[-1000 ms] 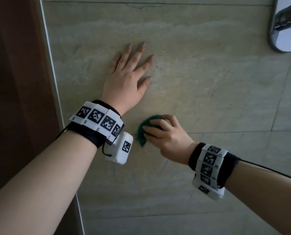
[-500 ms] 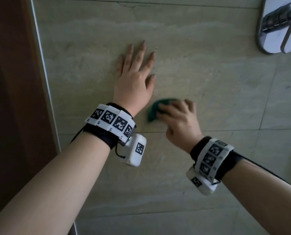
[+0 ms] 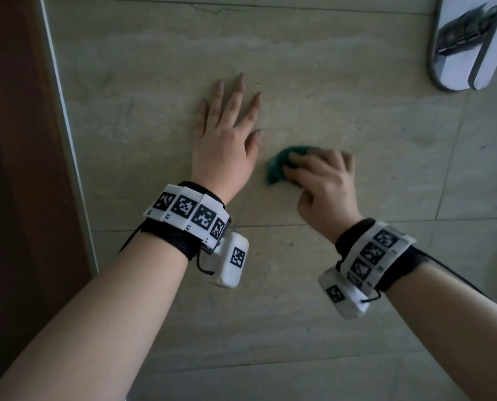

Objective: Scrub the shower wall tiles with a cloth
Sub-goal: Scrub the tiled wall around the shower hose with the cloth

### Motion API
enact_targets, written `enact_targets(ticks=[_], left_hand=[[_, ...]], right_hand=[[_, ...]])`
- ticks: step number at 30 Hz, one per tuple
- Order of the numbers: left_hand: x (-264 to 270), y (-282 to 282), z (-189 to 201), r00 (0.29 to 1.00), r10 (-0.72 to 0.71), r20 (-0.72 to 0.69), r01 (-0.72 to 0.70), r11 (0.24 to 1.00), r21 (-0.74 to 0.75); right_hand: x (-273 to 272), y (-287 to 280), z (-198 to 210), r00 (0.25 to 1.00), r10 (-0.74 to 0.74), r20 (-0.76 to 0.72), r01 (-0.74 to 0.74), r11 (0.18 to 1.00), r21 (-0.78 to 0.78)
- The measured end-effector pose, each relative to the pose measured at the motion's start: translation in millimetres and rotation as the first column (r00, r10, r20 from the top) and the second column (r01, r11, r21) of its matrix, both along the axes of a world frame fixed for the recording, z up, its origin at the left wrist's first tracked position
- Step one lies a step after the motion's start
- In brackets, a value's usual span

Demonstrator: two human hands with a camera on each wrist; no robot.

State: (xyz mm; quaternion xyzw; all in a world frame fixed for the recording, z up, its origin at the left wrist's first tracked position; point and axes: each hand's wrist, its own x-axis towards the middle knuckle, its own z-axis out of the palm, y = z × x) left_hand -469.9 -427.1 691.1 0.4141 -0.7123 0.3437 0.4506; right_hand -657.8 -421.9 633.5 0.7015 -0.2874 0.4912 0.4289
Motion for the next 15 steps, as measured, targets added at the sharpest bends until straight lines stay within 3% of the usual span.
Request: enact_targets(ticks=[3,5,8,10,12,15], left_hand=[[0,0,0,1.0,0.008,0.0,-0.008,1.0,0.005],[-1,1,0,1.0,0.001,-0.002,-0.001,1.0,0.004],[-3,3,0,1.0,-0.003,-0.001,0.003,1.0,0.018],[-4,4,0,1.0,-0.003,-0.006,0.003,1.0,0.021],[-6,5,-1,1.0,-0.013,-0.02,0.013,1.0,0.021],[-13,7,1,1.0,-0.013,-0.008,0.014,0.999,0.033]], right_hand=[[0,0,-35,0.97,0.04,-0.239,-0.026,0.998,0.062],[-2,2,-46,0.907,0.041,-0.418,0.0,0.995,0.098],[-13,3,-27,0.783,0.029,-0.622,0.032,0.996,0.086],[-25,3,4,0.849,0.045,-0.526,-0.006,0.997,0.076],[-40,5,35,0.97,0.048,-0.237,-0.033,0.997,0.066],[-54,5,56,0.985,0.014,0.172,-0.028,0.997,0.078]])
